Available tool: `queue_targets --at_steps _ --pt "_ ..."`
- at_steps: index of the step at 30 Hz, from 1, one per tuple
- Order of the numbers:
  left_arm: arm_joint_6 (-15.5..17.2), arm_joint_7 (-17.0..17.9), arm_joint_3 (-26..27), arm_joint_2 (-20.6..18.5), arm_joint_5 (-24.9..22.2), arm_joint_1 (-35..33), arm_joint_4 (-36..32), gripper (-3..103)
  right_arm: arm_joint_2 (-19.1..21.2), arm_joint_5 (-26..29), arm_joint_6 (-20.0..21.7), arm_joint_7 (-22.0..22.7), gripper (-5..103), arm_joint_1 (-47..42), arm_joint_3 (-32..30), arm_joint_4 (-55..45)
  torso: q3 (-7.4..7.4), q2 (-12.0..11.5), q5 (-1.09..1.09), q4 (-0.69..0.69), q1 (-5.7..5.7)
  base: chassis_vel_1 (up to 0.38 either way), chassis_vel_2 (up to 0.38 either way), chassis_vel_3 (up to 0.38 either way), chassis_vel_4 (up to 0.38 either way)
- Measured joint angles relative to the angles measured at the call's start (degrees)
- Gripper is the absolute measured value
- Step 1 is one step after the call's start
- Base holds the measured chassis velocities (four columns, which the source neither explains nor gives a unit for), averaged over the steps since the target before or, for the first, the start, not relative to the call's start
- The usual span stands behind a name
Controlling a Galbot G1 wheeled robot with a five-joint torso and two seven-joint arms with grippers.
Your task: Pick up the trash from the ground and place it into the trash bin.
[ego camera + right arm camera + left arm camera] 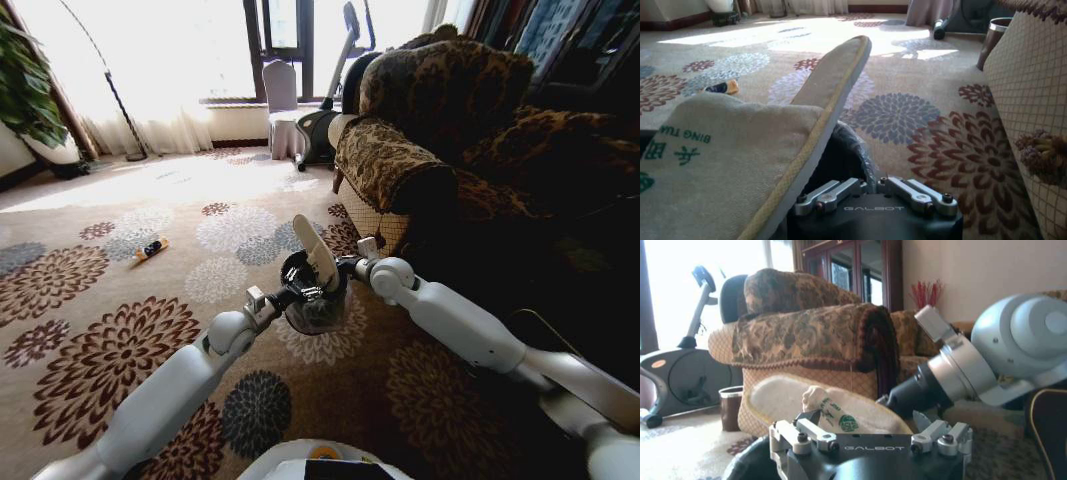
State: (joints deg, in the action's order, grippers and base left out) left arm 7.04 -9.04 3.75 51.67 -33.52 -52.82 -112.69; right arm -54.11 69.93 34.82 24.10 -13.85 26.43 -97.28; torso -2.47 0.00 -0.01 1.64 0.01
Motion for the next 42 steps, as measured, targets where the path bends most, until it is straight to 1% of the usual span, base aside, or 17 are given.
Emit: queue_targets --at_steps 3,12,14,15,17,18,19,20,22,25,26,27,28,31,36,39,42 --pt "0.8 1.3 1.8 -0.3 -1.5 0.9 -1.5 99 0.0 -0.7 -0.3 0.0 2 -1.2 -1.4 0.2 0.00 0.0 0.01 -0.02 0.00 0.000 0.000 0.000 0.000" --pt "0.4 2.9 3.6 -0.9 -2.8 -0.4 -1.7 100 0.6 -1.7 -0.9 -0.2 2 -3.0 -4.6 0.1 0.00 0.0 0.02 0.00 0.00 0.000 0.000 0.000 0.000" --pt "0.9 7.3 3.6 0.3 -5.0 0.2 -1.3 100 1.4 -1.8 -0.9 -0.3 2 -3.4 -5.6 -1.0 0.00 0.0 0.01 0.01 0.00 0.000 0.000 0.000 0.000" --pt "0.9 7.3 3.6 0.3 -5.0 0.2 -1.3 100 1.4 -1.8 -0.9 -0.3 2 -3.4 -5.6 -1.0 0.00 0.0 0.01 0.01 0.00 0.000 0.000 0.000 0.000" --pt "3.5 15.0 3.4 1.9 -8.8 1.4 -0.3 100 3.4 -1.4 -0.7 -0.4 2 -4.7 -6.3 -3.0 0.01 0.0 0.02 0.02 0.00 0.000 0.000 0.000 0.000" --pt "6.3 21.1 3.4 2.7 -11.5 2.2 1.0 100 5.5 -1.2 -0.3 -0.6 2 -6.6 -7.1 -4.7 0.01 0.0 0.02 0.01 0.00 0.000 0.000 0.000 0.000" --pt "7.3 23.0 3.3 3.0 -12.4 2.4 1.5 100 6.4 -1.2 -0.1 -0.7 2 -7.5 -7.5 -5.2 0.01 0.0 0.02 0.01 0.00 0.000 0.000 0.000 0.000" --pt "7.3 23.0 3.3 3.0 -12.4 2.4 1.5 100 6.4 -1.2 -0.1 -0.7 2 -7.5 -7.5 -5.2 0.01 0.0 0.02 0.01 0.00 0.000 0.000 0.000 0.000" --pt "10.5 27.6 3.1 4.4 -15.3 3.0 6.2 100 10.0 -1.5 1.1 -0.8 2 -13.2 -10.9 -7.1 0.01 0.0 0.04 -0.03 0.00 0.000 0.000 0.000 0.000" --pt "10.9 27.7 2.9 4.7 -15.4 3.1 8.2 100 11.0 -1.8 1.4 -0.9 2 -15.2 -12.3 -7.4 0.01 0.0 0.04 -0.03 0.00 0.000 0.000 0.000 0.000" --pt "11.4 27.1 2.4 5.0 -15.5 3.3 11.7 100 12.2 -2.8 1.6 -1.7 2 -18.2 -14.6 -7.6 0.00 0.0 0.02 -0.04 0.00 0.000 0.000 0.000 0.000" --pt "11.7 25.0 1.6 5.4 -15.4 3.9 16.0 100 13.1 -5.4 1.7 -4.1 2 -21.5 -17.4 -7.8 0.00 0.0 0.03 -0.02 0.00 0.000 0.000 0.000 0.000" --pt "11.7 25.0 1.6 5.4 -15.4 3.9 16.0 100 13.1 -5.4 1.7 -4.1 2 -21.5 -17.4 -7.8 0.00 0.0 0.03 -0.02 0.00 0.000 0.000 0.000 0.000" --pt "11.7 19.4 -0.2 7.1 -13.3 6.5 24.2 100 13.6 -8.0 0.7 -6.1 2 -27.0 -21.9 -8.6 0.00 0.0 0.04 -0.01 0.00 0.000 0.000 0.000 0.000" --pt "11.5 14.8 -1.4 8.6 -10.3 8.5 29.4 100 14.0 -8.5 -0.2 -6.4 2 -31.1 -25.4 -10.1 0.00 0.0 0.03 -0.02 0.00 0.000 0.000 0.000 0.000" --pt "9.5 10.3 -2.5 9.1 -5.4 9.8 33.6 100 14.8 -8.5 -0.4 -7.4 2 -34.3 -28.3 -11.8 0.01 0.0 0.01 -0.01 0.00 -0.020 0.012 0.018 -0.006" --pt "8.6 9.4 -2.9 9.5 -4.0 10.1 34.8 100 15.1 -8.5 -0.4 -7.9 2 -35.6 -29.4 -12.6 0.01 0.0 0.02 -0.01 0.00 -0.068 0.055 0.067 -0.054"
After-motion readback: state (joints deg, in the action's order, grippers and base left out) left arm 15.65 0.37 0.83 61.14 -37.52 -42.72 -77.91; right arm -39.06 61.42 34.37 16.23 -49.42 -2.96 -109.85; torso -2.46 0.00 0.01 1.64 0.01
